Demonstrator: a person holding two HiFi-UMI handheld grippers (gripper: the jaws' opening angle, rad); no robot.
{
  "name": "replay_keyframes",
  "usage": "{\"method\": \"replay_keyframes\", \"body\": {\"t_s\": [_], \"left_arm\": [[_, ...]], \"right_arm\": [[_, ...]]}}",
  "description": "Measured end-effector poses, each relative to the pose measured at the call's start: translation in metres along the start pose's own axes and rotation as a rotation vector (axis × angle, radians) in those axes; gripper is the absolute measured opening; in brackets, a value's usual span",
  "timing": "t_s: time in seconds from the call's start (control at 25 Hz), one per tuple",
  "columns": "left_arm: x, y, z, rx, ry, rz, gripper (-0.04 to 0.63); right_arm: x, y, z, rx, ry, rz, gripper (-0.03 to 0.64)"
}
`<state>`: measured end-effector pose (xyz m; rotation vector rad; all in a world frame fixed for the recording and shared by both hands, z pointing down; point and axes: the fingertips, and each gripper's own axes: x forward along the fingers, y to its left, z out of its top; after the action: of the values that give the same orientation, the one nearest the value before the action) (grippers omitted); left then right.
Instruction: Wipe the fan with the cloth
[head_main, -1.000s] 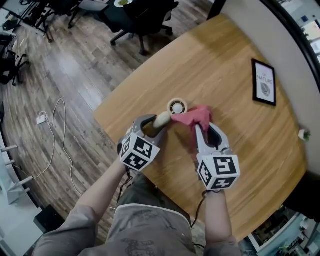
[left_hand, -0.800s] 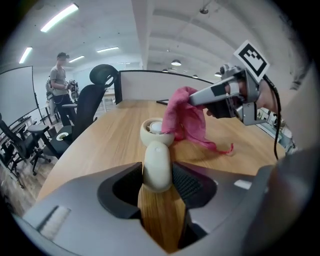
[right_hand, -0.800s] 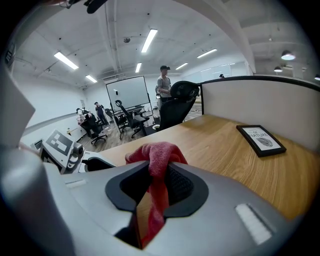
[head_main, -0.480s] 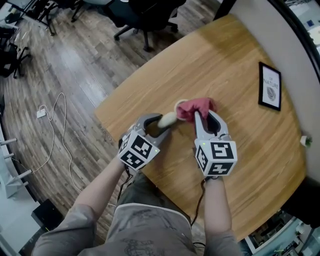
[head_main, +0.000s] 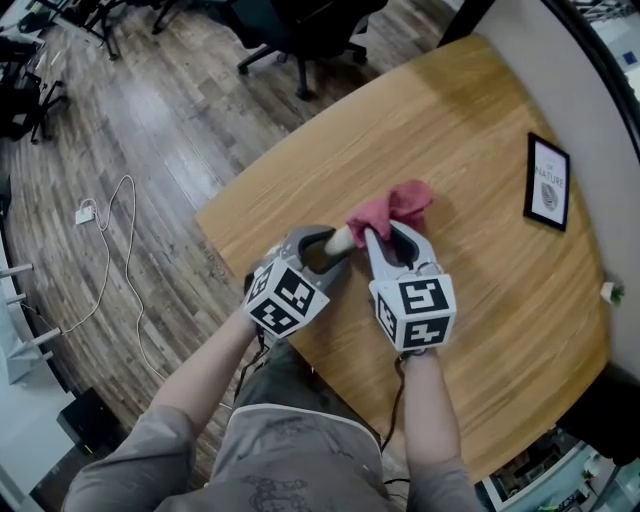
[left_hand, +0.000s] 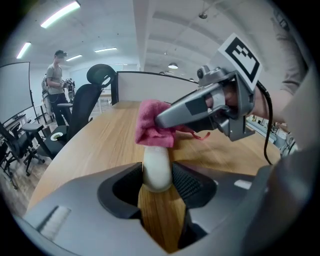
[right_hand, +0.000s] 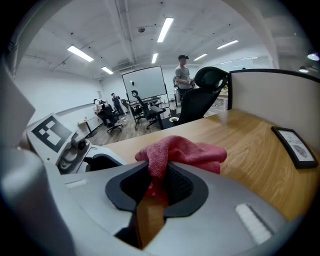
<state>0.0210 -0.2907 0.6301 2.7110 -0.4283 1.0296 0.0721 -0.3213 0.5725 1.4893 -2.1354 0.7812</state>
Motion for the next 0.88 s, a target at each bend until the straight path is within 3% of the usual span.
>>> {"method": "replay_keyframes", "body": {"t_s": [0.28,0.4,0.56,0.76,0.88], "left_arm": [[0.0,-0.002,-0.001,-0.004,0.008,-0.014,0.186],[0.001,-0.003,0.0,0.01,0.008,-0.018,0.187],[0.0,-0.006,-0.001,0.014,0.009,-0.022,0.186],[0.002,-0.005,-0.001,0.015,0.011,-0.026,0.186],[0.002,-0.005,-0.002,0.019,0.011,-0.025,0.186]], "right_arm": [[0.004,0.052,-0.029,-0.029,0.101,0.174,0.084],[-0.002,0.042,-0.035,0.0,0.111,0.182,0.084],[-0.017,0.018,-0.033,0.035,0.082,0.146,0.084],[-0.029,-0.051,-0.014,0.149,-0.037,-0.074,0.084],[-0.025,-0.066,-0.009,0.165,-0.048,-0.118,0.084]]}}
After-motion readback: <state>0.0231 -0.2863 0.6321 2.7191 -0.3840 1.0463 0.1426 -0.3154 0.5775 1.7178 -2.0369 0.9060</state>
